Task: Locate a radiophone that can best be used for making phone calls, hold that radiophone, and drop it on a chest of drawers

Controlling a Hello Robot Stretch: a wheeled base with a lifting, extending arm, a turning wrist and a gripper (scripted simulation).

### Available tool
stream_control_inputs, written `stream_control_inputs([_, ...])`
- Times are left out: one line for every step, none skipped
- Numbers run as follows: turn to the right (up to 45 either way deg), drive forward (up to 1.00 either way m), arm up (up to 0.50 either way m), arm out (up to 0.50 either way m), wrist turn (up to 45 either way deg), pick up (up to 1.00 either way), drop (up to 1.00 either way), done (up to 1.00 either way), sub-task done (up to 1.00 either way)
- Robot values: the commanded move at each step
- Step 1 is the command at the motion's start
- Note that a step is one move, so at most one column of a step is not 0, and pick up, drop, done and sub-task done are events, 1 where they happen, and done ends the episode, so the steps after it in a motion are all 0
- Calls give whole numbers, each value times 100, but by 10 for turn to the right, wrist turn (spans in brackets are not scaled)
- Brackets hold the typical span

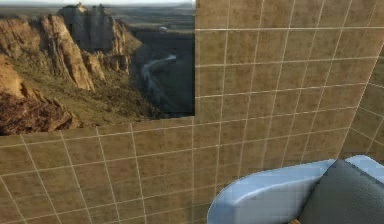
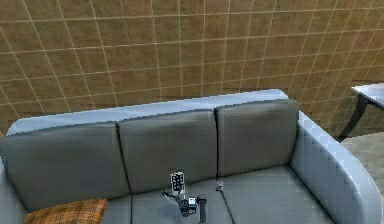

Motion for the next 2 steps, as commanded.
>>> stream_control_inputs([0, 0, 10, 0, 0, 0, 0, 0, 0])
stream_control_inputs([0, 0, 50, 0, 0, 0, 0, 0, 0])
